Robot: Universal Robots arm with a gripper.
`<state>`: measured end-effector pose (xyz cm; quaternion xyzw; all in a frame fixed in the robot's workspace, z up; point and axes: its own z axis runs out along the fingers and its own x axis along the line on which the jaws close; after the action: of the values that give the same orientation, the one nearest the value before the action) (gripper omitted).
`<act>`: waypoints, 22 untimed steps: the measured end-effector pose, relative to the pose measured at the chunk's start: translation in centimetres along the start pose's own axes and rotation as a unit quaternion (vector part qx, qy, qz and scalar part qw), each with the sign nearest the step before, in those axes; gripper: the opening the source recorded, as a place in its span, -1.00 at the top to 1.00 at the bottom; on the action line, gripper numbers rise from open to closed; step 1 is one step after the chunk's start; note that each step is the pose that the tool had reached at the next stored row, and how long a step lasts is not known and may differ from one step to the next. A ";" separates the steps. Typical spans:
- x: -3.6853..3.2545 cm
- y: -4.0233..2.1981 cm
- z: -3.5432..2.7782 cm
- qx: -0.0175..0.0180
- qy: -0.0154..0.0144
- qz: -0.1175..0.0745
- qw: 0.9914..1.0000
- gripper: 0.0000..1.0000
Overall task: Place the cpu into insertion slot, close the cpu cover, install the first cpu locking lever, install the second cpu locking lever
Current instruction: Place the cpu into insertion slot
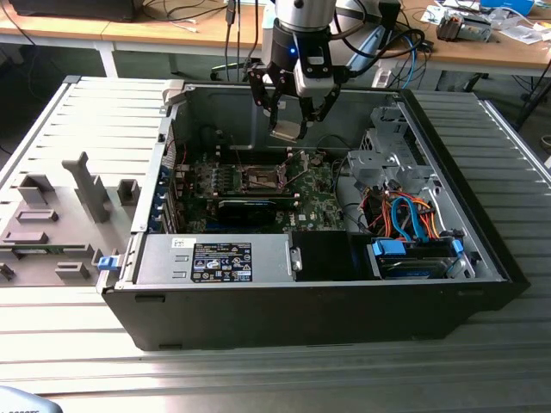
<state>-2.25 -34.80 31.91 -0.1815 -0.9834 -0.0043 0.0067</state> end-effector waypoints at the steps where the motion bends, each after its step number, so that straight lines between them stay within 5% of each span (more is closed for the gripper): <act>1: 0.00 0.00 0.01 0.000 0.000 0.001 1.000 -0.09; 22: 0.00 0.00 0.06 0.000 0.000 0.013 1.000 -0.09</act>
<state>-2.24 -34.80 31.85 -0.1947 -0.9808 -0.0039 0.0066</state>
